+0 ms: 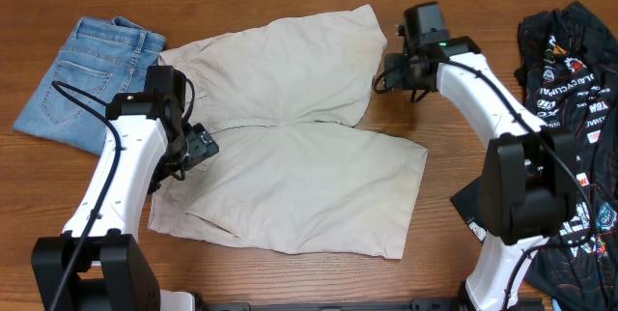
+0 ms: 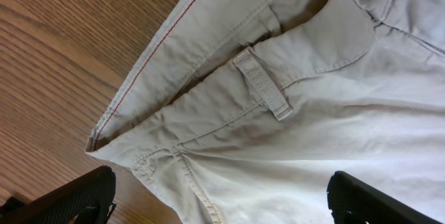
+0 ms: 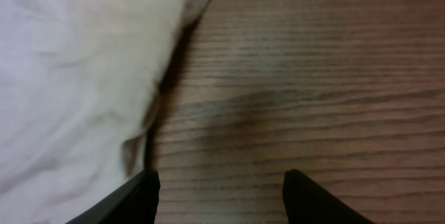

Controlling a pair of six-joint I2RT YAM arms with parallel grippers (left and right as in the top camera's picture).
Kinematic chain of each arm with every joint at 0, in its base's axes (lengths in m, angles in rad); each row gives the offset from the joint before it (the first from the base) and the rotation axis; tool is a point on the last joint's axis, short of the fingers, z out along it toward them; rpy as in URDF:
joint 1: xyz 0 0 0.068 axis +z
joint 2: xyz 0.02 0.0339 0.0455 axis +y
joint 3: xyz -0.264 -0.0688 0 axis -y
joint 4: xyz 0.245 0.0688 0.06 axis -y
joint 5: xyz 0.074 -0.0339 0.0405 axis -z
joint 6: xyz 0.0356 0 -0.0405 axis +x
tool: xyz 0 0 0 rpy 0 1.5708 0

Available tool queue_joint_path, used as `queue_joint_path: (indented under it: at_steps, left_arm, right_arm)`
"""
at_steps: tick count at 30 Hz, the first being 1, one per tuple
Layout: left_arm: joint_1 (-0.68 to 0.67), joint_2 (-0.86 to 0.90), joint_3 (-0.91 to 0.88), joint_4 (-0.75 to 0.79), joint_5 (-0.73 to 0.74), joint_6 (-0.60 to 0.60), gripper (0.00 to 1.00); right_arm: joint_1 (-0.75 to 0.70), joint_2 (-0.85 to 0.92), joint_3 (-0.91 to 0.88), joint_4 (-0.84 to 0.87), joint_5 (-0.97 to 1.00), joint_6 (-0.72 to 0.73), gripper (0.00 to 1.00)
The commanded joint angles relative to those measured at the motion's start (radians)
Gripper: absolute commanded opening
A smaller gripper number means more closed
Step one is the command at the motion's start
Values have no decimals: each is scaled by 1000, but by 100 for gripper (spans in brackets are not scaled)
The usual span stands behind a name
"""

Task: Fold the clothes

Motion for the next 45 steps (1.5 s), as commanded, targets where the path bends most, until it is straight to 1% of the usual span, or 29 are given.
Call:
queue_joint_path:
  at_steps: [1, 2, 5, 8, 11, 14, 16, 20, 22, 23, 24, 25, 26, 33, 34, 36, 37, 39, 40, 41, 44, 45]
  left_arm:
    - [-7, -9, 10, 1, 11, 19, 100]
    - [-7, -9, 10, 1, 11, 19, 100]
    - [-7, -9, 10, -1, 12, 19, 100]
    - [-7, -9, 10, -2, 11, 19, 100]
    - [-7, -9, 10, -2, 11, 19, 100]
    - [-7, -9, 10, -2, 11, 19, 100]
    - [-7, -9, 10, -1, 11, 19, 100]
    - [-7, -9, 10, 0, 11, 19, 100]
    - [-7, -9, 10, 2, 11, 19, 100]
    - [-7, -9, 10, 4, 11, 19, 100]
    - [-7, -9, 10, 5, 11, 19, 100]
    - [-7, -9, 10, 4, 11, 19, 100]
    - [-7, -9, 10, 3, 11, 19, 100]
    - [-7, -9, 10, 2, 11, 19, 100]
    - [-7, -9, 10, 1, 11, 19, 100]
    - [-7, -9, 10, 1, 11, 19, 100]
    - [-7, -9, 10, 1, 11, 19, 100]
    - [-7, -9, 10, 2, 11, 19, 100]
    - [-7, -9, 10, 2, 11, 19, 100]
    - [-7, -9, 10, 2, 11, 20, 100]
    - [-7, -9, 10, 2, 11, 21, 100]
    - [-7, -9, 10, 2, 11, 23, 100]
  right_arm:
    - [9, 63, -19, 9, -141, -40, 62]
    - [19, 94, -21, 24, -146, -46, 67]
    - [37, 138, -23, 62, -162, -46, 69]
    - [57, 178, -23, 121, -249, -52, 72]
    - [73, 196, -23, 163, -316, -69, 73]
    - [90, 199, -23, 201, -326, -68, 73]
    - [100, 199, -23, 227, -326, -64, 70]
    - [106, 199, -23, 255, -326, -64, 54]
    - [106, 199, -23, 265, -326, -64, 53]
    - [106, 199, -23, 273, -326, -64, 54]
    - [106, 199, -23, 285, -326, -64, 62]
    - [106, 199, -23, 296, -325, -64, 67]
    - [106, 199, -23, 311, -325, -64, 68]
    - [107, 199, -23, 387, -326, -60, 68]
    - [108, 199, -23, 397, -326, -60, 64]
    - [110, 199, -23, 415, -326, -60, 51]
    - [113, 199, -23, 422, -326, -61, 41]
    - [113, 199, -23, 434, -326, -61, 19]
    - [113, 199, -23, 438, -325, -60, 10]
    - [113, 199, -23, 440, -325, -61, 4]
    - [113, 194, -21, 408, -297, -61, 4]
    - [109, 184, -20, 370, -248, -61, 4]
